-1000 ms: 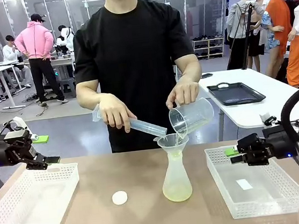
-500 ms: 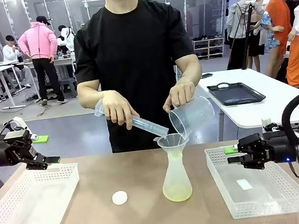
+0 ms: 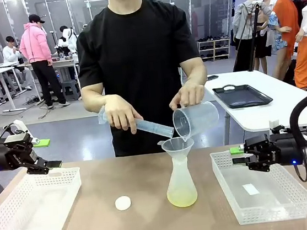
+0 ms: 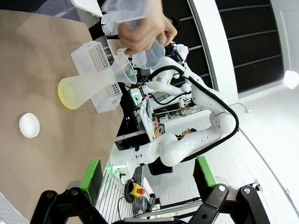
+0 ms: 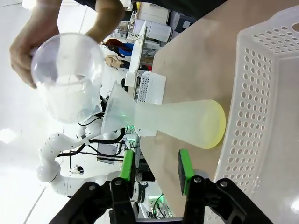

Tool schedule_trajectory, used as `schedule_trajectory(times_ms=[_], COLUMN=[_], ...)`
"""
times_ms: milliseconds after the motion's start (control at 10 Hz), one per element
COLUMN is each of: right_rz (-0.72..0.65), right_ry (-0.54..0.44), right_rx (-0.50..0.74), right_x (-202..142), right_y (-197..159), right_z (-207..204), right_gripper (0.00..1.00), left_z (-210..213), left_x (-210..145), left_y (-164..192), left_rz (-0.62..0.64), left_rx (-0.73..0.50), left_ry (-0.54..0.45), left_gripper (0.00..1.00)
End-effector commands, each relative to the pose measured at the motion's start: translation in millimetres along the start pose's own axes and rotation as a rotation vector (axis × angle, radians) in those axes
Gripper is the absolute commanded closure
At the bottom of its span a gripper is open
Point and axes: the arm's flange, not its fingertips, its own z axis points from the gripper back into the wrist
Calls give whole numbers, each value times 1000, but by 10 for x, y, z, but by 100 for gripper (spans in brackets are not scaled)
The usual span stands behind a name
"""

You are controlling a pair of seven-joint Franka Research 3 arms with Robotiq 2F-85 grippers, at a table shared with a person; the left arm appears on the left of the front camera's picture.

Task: Prepare the solutions needed for the experiment.
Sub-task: Once the solution is in the Big flask , pick up the Plastic Funnel and place it back into the right Organizing basket.

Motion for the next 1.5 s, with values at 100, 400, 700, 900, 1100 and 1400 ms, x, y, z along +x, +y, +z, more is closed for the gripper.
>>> schedule_trajectory(times_ms=[100,400,700,900,1100,1400], right_rz=[0,0,0,0,0,123], right_ry=[0,0,0,0,0,22], right_rx=[0,0,0,0,0,-43], right_x=[0,0,0,0,0,121], right_y=[0,0,0,0,0,274], right_z=[0,0,0,0,0,20], right_gripper=[52,52,52,52,52,52], left_z=[-14,-14,-14,-14,-14,-14], left_x=[14,14,14,14,14,14], left_y=[-22,-22,-22,-22,-22,-22], left_rz=[-7,-7,-7,-7,-7,-7], left_rx=[10,10,10,10,10,10], left_ry=[-2,-2,-2,-2,-2,-2], left_gripper=[0,0,0,0,0,0])
